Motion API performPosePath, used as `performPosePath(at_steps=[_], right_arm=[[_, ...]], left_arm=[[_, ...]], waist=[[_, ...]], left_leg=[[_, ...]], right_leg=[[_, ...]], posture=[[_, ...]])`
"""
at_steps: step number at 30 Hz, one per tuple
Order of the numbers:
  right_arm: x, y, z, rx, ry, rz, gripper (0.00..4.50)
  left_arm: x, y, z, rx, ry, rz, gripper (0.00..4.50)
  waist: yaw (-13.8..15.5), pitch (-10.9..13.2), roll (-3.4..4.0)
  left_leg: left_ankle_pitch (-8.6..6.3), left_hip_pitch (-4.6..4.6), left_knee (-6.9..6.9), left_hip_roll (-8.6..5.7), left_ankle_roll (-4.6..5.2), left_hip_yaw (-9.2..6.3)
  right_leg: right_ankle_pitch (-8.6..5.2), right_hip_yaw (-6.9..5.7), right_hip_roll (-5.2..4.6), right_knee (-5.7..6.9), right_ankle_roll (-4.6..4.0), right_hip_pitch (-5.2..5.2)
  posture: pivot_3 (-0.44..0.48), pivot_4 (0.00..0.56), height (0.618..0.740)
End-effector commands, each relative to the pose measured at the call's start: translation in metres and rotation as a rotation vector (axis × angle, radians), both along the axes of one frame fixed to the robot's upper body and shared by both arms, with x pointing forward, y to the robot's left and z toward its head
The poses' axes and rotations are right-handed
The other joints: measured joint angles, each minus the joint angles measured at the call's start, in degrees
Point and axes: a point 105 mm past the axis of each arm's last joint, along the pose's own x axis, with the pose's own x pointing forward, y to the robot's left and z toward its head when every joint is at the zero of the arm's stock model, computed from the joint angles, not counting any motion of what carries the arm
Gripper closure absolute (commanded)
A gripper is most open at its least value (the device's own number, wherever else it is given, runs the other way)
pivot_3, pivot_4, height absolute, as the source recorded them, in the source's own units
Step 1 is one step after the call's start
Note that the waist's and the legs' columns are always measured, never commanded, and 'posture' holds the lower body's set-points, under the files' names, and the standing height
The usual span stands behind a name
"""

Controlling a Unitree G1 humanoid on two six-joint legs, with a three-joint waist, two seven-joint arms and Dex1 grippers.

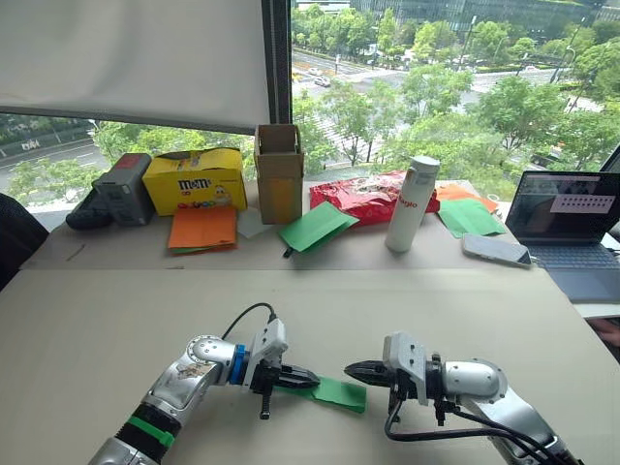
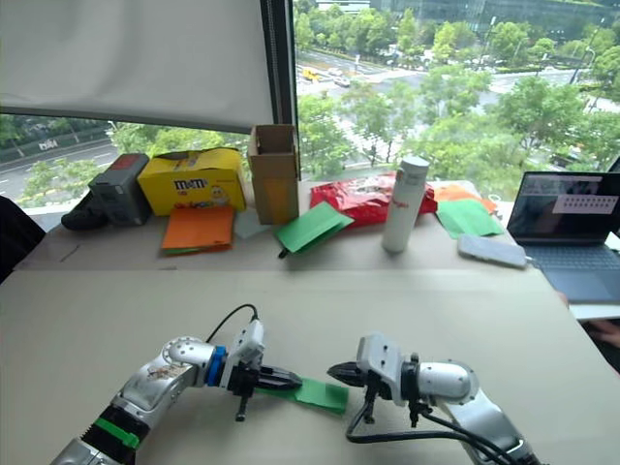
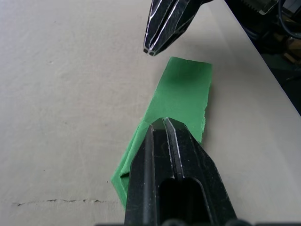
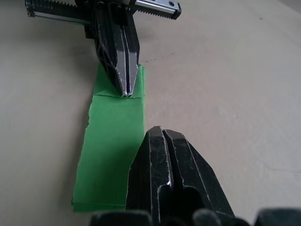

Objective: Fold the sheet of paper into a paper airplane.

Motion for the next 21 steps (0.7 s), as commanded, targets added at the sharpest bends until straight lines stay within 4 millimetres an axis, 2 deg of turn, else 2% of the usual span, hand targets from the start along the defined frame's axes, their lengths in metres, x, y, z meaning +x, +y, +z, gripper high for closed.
performPosePath(at_steps=[1, 5, 9, 14, 18, 21], right_arm=[[-0.003, -0.001, -0.015, -0.042, 0.031, -0.011, 4.44], [-0.010, -0.001, -0.024, -0.033, 0.071, -0.031, 4.44], [-0.011, 0.002, -0.023, -0.014, 0.079, -0.033, 4.44], [-0.005, 0.004, -0.018, -0.002, 0.052, -0.040, 4.44], [0.003, 0.001, -0.002, 0.028, -0.004, -0.050, 4.44], [0.009, -0.001, 0.018, 0.061, -0.055, -0.049, 4.44]], left_arm=[[0.004, 0.020, -0.016, 0.074, 0.046, 0.104, 4.50], [0.007, 0.028, -0.007, 0.014, 0.075, 0.164, 4.50], [0.013, 0.035, 0.003, -0.062, 0.142, 0.238, 4.50], [0.015, 0.033, 0.012, -0.116, 0.146, 0.249, 4.50], [0.026, 0.036, 0.041, -0.181, 0.049, 0.260, 4.50], [0.033, 0.041, 0.060, -0.195, -0.026, 0.266, 4.50]], waist=[[-0.3, 0.0, 0.00], [-0.5, 0.0, -0.02], [-0.6, 0.0, -0.05], [-0.7, 0.0, -0.12], [-0.7, 0.2, -0.28], [-0.7, 0.2, -0.37]], left_leg=[[0.00, 0.03, 0.00, 0.03, 0.00, 0.00], [0.00, 0.12, 0.00, 0.14, -0.02, -0.02], [0.00, 0.10, -0.01, 0.18, -0.02, -0.03], [-0.01, 0.09, -0.01, 0.17, -0.02, -0.02], [0.00, 0.03, -0.01, 0.20, -0.03, -0.02], [0.01, -0.06, -0.01, 0.17, -0.05, -0.02]], right_leg=[[0.00, 0.00, 0.01, 0.01, -0.01, 0.01], [-0.02, -0.01, 0.12, 0.05, -0.05, 0.04], [-0.05, -0.02, 0.15, 0.07, -0.09, 0.00], [-0.05, 0.00, 0.17, 0.07, -0.09, -0.02], [-0.05, -0.01, 0.16, 0.11, -0.11, -0.11], [-0.05, -0.01, 0.14, 0.13, -0.12, -0.18]], posture=[[0.000, 0.150, 0.739], [0.000, 0.150, 0.739], [0.000, 0.150, 0.739], [0.000, 0.150, 0.739], [0.000, 0.150, 0.739], [0.000, 0.150, 0.739]])
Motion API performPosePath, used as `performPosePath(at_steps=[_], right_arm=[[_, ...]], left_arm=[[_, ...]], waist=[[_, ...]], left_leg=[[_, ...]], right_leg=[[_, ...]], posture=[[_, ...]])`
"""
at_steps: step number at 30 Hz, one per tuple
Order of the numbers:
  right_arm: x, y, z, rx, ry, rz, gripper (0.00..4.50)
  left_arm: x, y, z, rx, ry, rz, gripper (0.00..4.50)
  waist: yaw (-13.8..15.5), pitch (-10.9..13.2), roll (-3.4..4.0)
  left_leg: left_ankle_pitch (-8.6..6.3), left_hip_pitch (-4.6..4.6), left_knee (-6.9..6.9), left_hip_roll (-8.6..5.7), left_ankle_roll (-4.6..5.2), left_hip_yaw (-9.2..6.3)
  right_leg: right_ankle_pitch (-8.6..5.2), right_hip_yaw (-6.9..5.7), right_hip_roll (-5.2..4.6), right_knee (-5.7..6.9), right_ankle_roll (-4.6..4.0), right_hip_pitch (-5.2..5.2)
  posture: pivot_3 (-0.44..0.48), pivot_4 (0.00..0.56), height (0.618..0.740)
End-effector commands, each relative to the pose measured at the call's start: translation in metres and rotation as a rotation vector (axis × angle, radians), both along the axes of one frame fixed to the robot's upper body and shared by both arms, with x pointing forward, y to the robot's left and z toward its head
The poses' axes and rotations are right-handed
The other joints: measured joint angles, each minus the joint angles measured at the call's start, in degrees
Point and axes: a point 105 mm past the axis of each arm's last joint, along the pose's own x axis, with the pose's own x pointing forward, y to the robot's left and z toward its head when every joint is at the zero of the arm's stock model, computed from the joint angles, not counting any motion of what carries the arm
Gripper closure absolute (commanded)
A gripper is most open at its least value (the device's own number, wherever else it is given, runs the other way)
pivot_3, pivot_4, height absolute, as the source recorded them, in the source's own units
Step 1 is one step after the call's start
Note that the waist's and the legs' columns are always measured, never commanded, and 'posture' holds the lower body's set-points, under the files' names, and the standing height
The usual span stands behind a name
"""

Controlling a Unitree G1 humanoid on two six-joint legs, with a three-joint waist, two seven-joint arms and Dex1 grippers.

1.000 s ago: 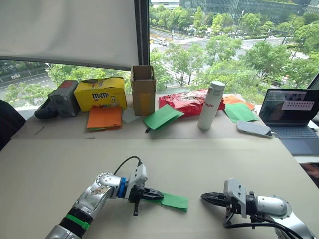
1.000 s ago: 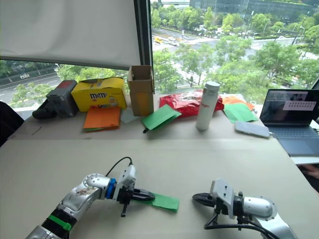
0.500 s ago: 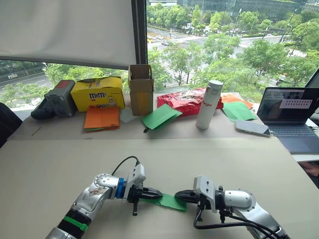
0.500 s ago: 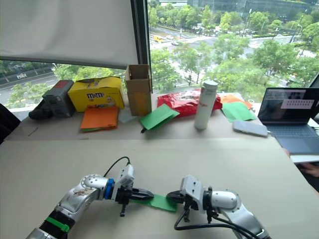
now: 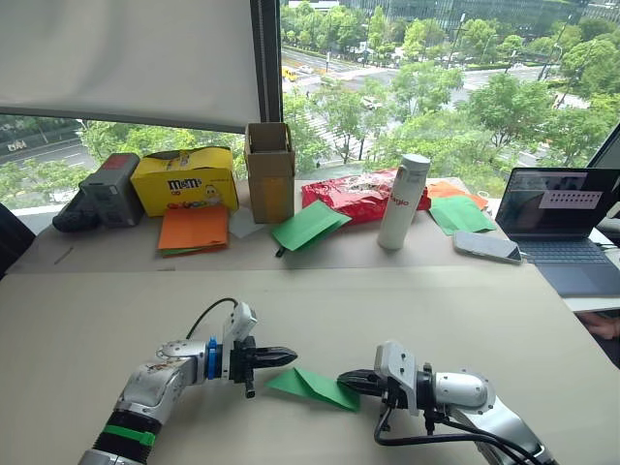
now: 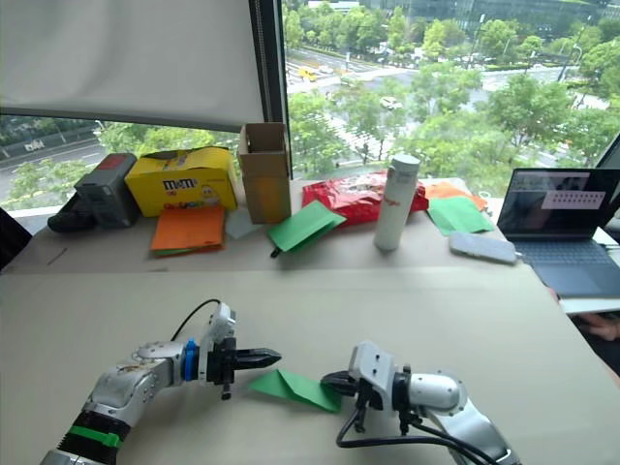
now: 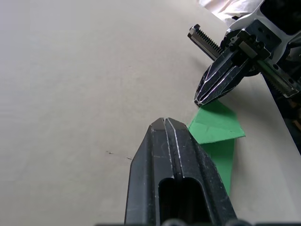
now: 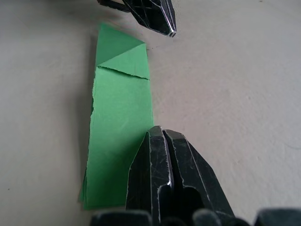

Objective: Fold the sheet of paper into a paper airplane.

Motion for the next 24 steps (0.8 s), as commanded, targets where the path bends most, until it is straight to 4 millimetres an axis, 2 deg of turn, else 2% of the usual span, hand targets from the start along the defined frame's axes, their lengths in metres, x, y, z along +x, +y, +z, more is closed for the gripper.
performPosePath(at_steps=[1, 5, 10, 13, 16, 20, 22, 24], right_arm=[[0.009, -0.007, 0.025, 0.021, -0.066, -0.011, 4.44], [0.011, -0.012, 0.059, 0.058, -0.108, -0.005, 4.44], [-0.008, -0.003, 0.097, 0.125, -0.050, 0.091, 4.44], [-0.018, 0.007, 0.096, 0.107, 0.023, 0.147, 4.44], [-0.020, 0.013, 0.082, 0.050, 0.062, 0.159, 4.44], [0.005, 0.009, 0.059, -0.065, 0.039, 0.046, 4.44], [0.011, 0.010, 0.063, -0.055, 0.016, 0.027, 4.44], [0.007, 0.014, 0.074, -0.034, -0.026, 0.069, 4.44]], left_arm=[[0.008, 0.005, 0.034, 0.002, -0.151, -0.006, 4.50], [0.008, 0.011, 0.040, 0.072, -0.221, -0.026, 4.50], [-0.002, 0.015, 0.046, 0.098, -0.229, -0.059, 4.50], [-0.009, 0.014, 0.044, 0.104, -0.205, -0.081, 4.50], [-0.014, 0.013, 0.043, 0.105, -0.195, -0.095, 4.50], [-0.016, 0.016, 0.049, 0.102, -0.202, -0.088, 4.50], [-0.015, 0.022, 0.053, 0.104, -0.208, -0.068, 4.50], [-0.016, 0.029, 0.055, 0.111, -0.208, -0.050, 4.50]], waist=[[0.1, 0.0, -0.02], [0.1, 0.1, 0.01], [0.2, 0.2, -0.02], [0.2, 0.2, -0.03], [0.2, 0.2, -0.04], [0.3, 0.3, -0.05], [0.3, 0.3, -0.06], [0.2, 0.3, -0.06]], left_leg=[[0.01, -0.08, 0.00, -0.03, 0.00, 0.00], [0.02, -0.33, 0.01, -0.13, 0.01, 0.06], [0.02, -0.44, 0.01, -0.06, 0.01, 0.01], [0.02, -0.44, 0.01, -0.05, 0.01, -0.01], [0.02, -0.44, 0.01, -0.07, 0.01, 0.00], [0.02, -0.48, 0.04, -0.09, 0.01, 0.01], [0.03, -0.48, 0.05, -0.11, 0.01, 0.02], [0.03, -0.53, 0.06, -0.11, 0.01, 0.03]], right_leg=[[0.01, -0.01, -0.01, 0.00, 0.01, -0.03], [0.05, 0.04, -0.07, -0.02, 0.08, -0.02], [0.04, -0.03, 0.08, -0.02, 0.08, -0.08], [0.04, -0.03, 0.09, -0.02, 0.08, -0.08], [0.03, -0.02, 0.07, -0.04, 0.07, -0.10], [0.04, -0.03, 0.07, -0.04, 0.07, -0.13], [0.03, -0.03, 0.05, -0.04, 0.08, -0.13], [0.04, -0.02, 0.08, -0.03, 0.08, -0.16]], posture=[[0.000, 0.150, 0.739], [0.000, 0.150, 0.739], [0.000, 0.150, 0.739], [0.000, 0.150, 0.739], [0.000, 0.150, 0.739], [0.000, 0.150, 0.739], [0.000, 0.150, 0.739], [0.000, 0.150, 0.739]])
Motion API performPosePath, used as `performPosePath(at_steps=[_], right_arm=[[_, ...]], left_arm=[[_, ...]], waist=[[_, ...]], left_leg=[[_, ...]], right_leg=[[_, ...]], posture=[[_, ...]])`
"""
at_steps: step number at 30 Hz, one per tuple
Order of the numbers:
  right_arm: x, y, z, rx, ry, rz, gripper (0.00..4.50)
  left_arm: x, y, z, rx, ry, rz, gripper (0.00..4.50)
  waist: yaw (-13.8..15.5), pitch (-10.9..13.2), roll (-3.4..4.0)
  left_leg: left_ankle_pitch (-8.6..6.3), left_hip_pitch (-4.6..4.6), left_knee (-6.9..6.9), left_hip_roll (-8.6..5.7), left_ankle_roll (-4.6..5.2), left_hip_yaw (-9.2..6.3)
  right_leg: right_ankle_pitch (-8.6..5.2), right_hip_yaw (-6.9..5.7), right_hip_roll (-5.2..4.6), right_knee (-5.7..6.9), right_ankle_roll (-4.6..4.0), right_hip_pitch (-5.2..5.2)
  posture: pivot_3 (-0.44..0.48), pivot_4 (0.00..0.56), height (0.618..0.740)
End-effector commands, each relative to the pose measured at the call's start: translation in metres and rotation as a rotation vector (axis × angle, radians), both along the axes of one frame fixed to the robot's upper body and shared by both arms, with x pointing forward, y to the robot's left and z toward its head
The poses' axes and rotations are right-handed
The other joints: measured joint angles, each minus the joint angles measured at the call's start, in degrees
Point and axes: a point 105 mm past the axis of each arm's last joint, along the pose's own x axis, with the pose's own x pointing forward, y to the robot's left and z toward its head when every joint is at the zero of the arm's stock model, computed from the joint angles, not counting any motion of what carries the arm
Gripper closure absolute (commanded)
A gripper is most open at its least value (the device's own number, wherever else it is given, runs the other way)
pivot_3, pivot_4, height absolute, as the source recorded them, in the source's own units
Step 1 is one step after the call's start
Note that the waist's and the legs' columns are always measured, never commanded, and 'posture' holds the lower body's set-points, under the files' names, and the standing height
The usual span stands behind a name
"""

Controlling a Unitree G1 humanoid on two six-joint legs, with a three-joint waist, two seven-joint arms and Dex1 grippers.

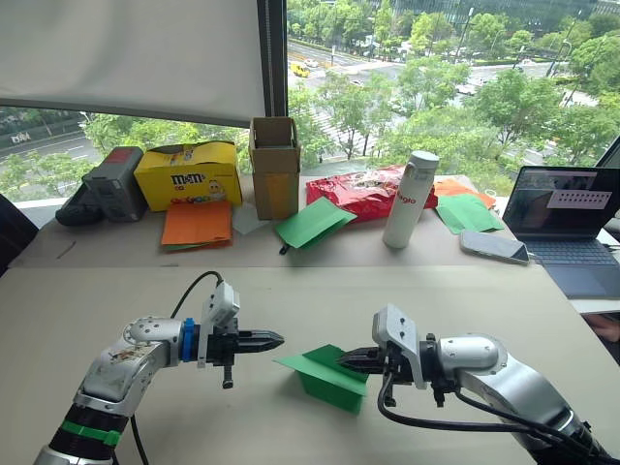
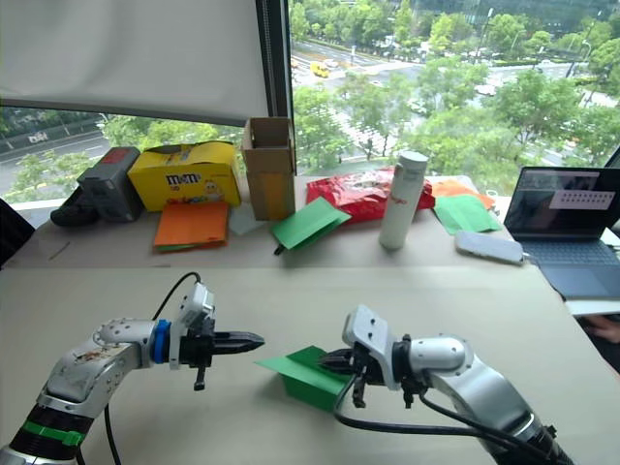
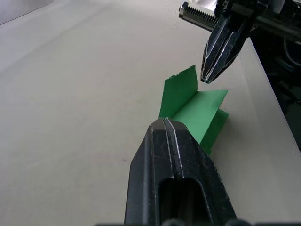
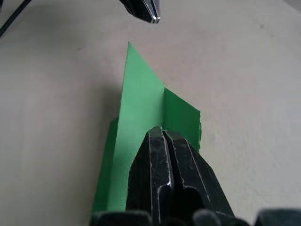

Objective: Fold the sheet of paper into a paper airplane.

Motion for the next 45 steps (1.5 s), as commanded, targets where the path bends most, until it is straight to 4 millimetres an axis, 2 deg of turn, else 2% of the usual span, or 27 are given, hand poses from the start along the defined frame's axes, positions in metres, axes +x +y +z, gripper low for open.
performPosePath(at_steps=[1, 6, 9, 14, 17, 21, 24, 31, 34, 40, 42, 45], right_arm=[[-0.006, 0.008, 0.025, 0.028, -0.121, 0.076, 4.44], [-0.023, 0.021, 0.019, 0.011, -0.015, 0.122, 4.44], [-0.022, 0.022, 0.018, 0.002, 0.008, 0.107, 3.65], [-0.014, 0.017, 0.012, -0.084, -0.029, 0.072, 3.65], [-0.007, 0.018, 0.016, -0.080, -0.034, 0.042, 3.65], [-0.007, 0.022, 0.018, -0.077, -0.039, 0.046, 2.45], [-0.007, 0.022, 0.010, -0.112, -0.047, 0.040, 1.47], [-0.001, 0.023, -0.008, -0.126, -0.007, -0.025, 1.47], [0.000, 0.024, -0.009, -0.115, 0.001, -0.045, 2.29], [0.001, 0.023, -0.005, -0.128, -0.010, -0.053, 4.33], [0.002, 0.021, -0.002, -0.126, -0.016, -0.060, 4.47], [0.023, -0.005, 0.018, -0.092, -0.038, -0.192, 4.47]], left_arm=[[-0.002, 0.010, 0.014, -0.009, -0.042, 0.014, 4.50], [-0.002, 0.013, 0.010, 0.001, -0.041, 0.026, 4.50], [-0.002, 0.008, 0.011, -0.009, -0.040, 0.023, 4.50], [-0.007, 0.008, 0.008, 0.000, -0.033, 0.014, 4.50], [-0.006, 0.009, 0.008, 0.005, -0.034, 0.016, 4.50], [-0.006, 0.008, 0.007, 0.006, -0.036, 0.016, 4.50], [-0.012, 0.003, 0.005, -0.004, -0.023, -0.005, 4.50], [-0.012, 0.004, 0.008, -0.003, -0.027, -0.004, 4.50], [-0.010, 0.004, 0.010, 0.002, -0.031, -0.003, 4.50], [-0.009, 0.003, 0.011, -0.005, -0.039, -0.015, 4.50], [-0.008, 0.001, 0.011, -0.006, -0.040, -0.016, 4.50], [-0.007, -0.001, 0.010, -0.012, -0.039, -0.021, 4.50]], waist=[[0.0, 0.0, 0.00], [0.0, 0.0, 0.00], [0.0, 0.0, 0.00], [-0.1, 0.0, -0.01], [-0.1, 0.0, -0.01], [0.0, 0.0, -0.01], [-0.1, 0.0, -0.01], [-0.1, 0.0, -0.01], [-0.1, 0.0, -0.02], [-0.1, 0.0, -0.02], [-0.1, 0.0, -0.02], [0.0, 0.0, -0.02]], left_leg=[[0.00, -0.01, 0.00, 0.01, 0.00, 0.00], [0.00, -0.01, 0.00, 0.04, -0.01, -0.01], [0.03, -0.01, 0.00, 0.02, -0.04, -0.01], [0.03, -0.01, 0.04, 0.01, -0.05, -0.01], [0.03, -0.01, 0.04, 0.04, -0.05, -0.01], [0.05, -0.01, 0.03, 0.03, -0.08, -0.01], [0.05, -0.01, 0.04, 0.01, -0.08, 0.00], [0.09, -0.01, 0.04, 0.02, -0.14, -0.01], [0.09, -0.01, 0.04, 0.01, -0.14, -0.01], [0.09, -0.01, 0.04, 0.02, -0.14, 0.00], [0.09, -0.01, 0.04, 0.01, -0.14, 0.00], [0.09, -0.01, 0.06, 0.00, -0.15, 0.00]], right_leg=[[0.00, 0.00, 0.02, 0.01, 0.00, -0.01], [-0.01, -0.05, 0.06, 0.03, 0.02, -0.01], [-0.01, -0.06, 0.03, 0.04, 0.01, -0.01], [0.00, -0.04, 0.01, 0.03, 0.02, 0.00], [-0.01, -0.05, 0.06, 0.05, 0.01, -0.02], [-0.01, -0.05, 0.06, 0.12, 0.01, -0.04], [-0.01, -0.05, 0.04, 0.11, 0.01, -0.04], [-0.01, -0.06, 0.07, 0.20, 0.01, -0.05], [-0.01, -0.06, 0.06, 0.21, 0.01, -0.06], [-0.01, -0.05, 0.08, 0.23, 0.01, -0.07], [-0.01, -0.05, 0.08, 0.24, 0.01, -0.06], [-0.01, -0.05, 0.06, 0.24, 0.01, -0.06]], posture=[[0.000, 0.150, 0.739], [0.000, 0.150, 0.739], [0.000, 0.150, 0.739], [0.000, 0.150, 0.739], [0.000, 0.150, 0.739], [0.000, 0.150, 0.739], [0.000, 0.150, 0.739], [0.000, 0.150, 0.739], [0.000, 0.150, 0.739], [0.000, 0.150, 0.739], [0.000, 0.150, 0.739], [0.000, 0.150, 0.739]])
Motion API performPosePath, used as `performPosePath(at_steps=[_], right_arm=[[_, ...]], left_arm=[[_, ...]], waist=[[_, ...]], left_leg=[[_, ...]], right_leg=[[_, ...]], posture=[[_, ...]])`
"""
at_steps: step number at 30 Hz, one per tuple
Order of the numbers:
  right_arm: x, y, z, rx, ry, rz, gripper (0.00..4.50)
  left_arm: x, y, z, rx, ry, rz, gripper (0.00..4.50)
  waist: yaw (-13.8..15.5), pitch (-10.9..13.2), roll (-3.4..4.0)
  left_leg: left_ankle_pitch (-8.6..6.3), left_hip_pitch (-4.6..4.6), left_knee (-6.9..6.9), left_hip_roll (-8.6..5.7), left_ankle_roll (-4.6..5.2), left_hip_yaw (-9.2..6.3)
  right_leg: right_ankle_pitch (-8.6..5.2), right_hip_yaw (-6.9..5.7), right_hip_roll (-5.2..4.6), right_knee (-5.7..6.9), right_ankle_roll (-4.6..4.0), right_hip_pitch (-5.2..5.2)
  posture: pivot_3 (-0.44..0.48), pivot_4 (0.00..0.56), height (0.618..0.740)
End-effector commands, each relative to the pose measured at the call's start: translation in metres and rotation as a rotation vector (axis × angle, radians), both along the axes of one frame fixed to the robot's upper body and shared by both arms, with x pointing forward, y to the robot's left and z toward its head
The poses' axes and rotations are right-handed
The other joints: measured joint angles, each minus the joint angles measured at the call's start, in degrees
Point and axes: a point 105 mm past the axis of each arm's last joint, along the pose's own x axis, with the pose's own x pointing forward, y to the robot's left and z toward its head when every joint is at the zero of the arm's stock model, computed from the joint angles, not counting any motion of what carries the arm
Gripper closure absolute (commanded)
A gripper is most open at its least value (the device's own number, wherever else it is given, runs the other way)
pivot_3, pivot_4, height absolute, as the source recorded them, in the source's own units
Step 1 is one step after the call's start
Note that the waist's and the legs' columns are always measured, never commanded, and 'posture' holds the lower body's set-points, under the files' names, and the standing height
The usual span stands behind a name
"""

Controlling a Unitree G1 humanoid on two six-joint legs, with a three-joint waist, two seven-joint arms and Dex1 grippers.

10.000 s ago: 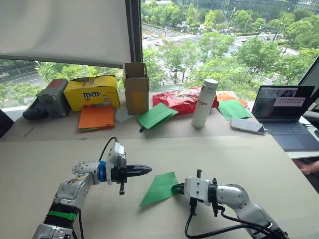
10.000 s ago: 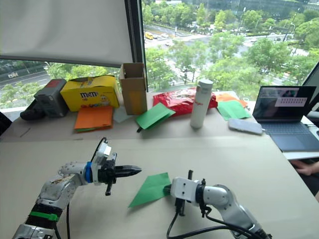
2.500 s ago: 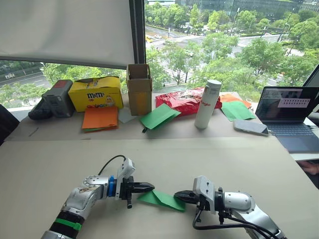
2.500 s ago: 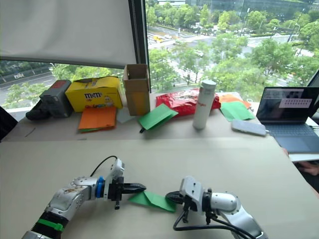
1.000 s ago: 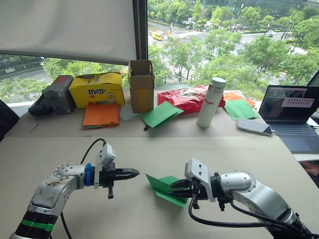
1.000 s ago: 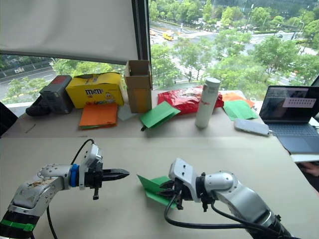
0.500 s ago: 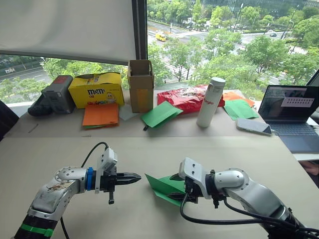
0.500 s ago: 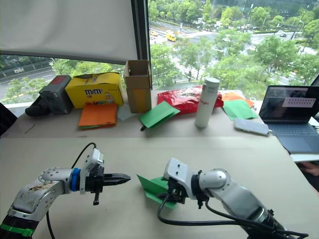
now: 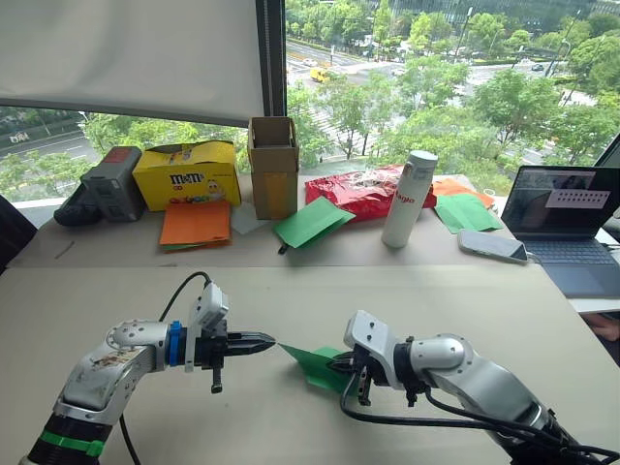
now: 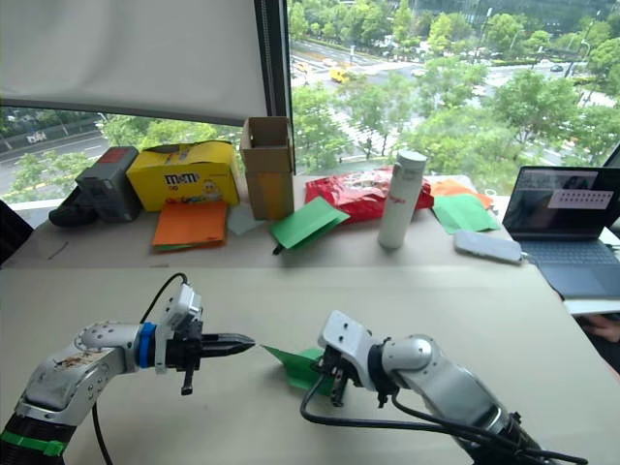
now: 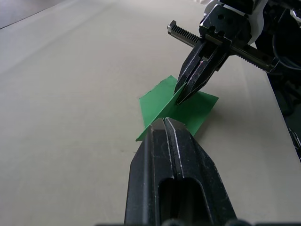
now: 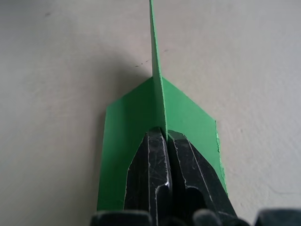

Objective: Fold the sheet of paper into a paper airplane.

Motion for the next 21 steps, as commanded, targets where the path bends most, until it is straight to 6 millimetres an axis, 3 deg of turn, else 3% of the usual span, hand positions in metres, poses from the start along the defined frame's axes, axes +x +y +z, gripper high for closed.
performPosePath(at_steps=[1, 3, 7, 10, 13, 21], right_arm=[[0.029, -0.038, 0.034, 0.027, -0.101, -0.174, 4.47], [0.048, -0.077, 0.039, -0.015, -0.142, -0.322, 4.47], [0.085, -0.181, 0.060, -0.079, -0.234, -0.738, 4.47], [0.099, -0.224, 0.076, -0.029, -0.287, -0.937, 4.47], [0.107, -0.243, 0.070, 0.015, -0.276, -1.052, 4.47], [0.121, -0.250, 0.049, 0.101, -0.207, -1.149, 4.47]], left_arm=[[0.000, -0.005, 0.005, -0.013, -0.024, -0.023, 4.50], [0.001, -0.006, 0.003, -0.011, -0.025, -0.021, 4.50], [0.003, -0.010, 0.000, -0.018, -0.030, -0.019, 4.50], [0.006, -0.015, -0.001, -0.022, -0.038, -0.010, 4.50], [0.012, -0.021, 0.002, -0.041, -0.065, 0.026, 4.50], [0.011, -0.030, 0.000, -0.064, -0.075, 0.062, 4.50]], waist=[[0.1, 0.0, 0.00], [0.2, 0.0, -0.01], [0.2, 0.0, -0.02], [-0.3, 0.0, 0.00], [-0.9, 0.0, 0.00], [-1.4, 0.1, 0.16]], left_leg=[[0.00, 0.00, 0.01, -0.02, 0.00, 0.00], [0.00, 0.00, 0.01, -0.06, 0.00, 0.00], [0.00, 0.00, 0.03, -0.11, 0.02, 0.04], [0.03, 0.01, 0.02, -0.07, -0.02, 0.09], [0.12, 0.04, -0.02, 0.01, -0.16, 0.08], [0.41, 0.06, -0.10, -0.01, -0.64, 0.10]], right_leg=[[0.00, 0.01, -0.01, 0.00, 0.00, 0.01], [0.00, 0.00, -0.04, -0.01, 0.00, 0.03], [0.01, -0.03, -0.08, -0.05, 0.01, 0.06], [0.01, 0.06, 0.02, 0.03, 0.01, 0.03], [0.00, 0.09, 0.19, 0.11, 0.01, 0.00], [-0.01, 0.11, 0.13, 0.14, 0.04, 0.00]], posture=[[0.000, 0.150, 0.739], [0.000, 0.150, 0.739], [0.000, 0.150, 0.739], [0.000, 0.150, 0.739], [0.000, 0.150, 0.739], [0.000, 0.150, 0.739]])
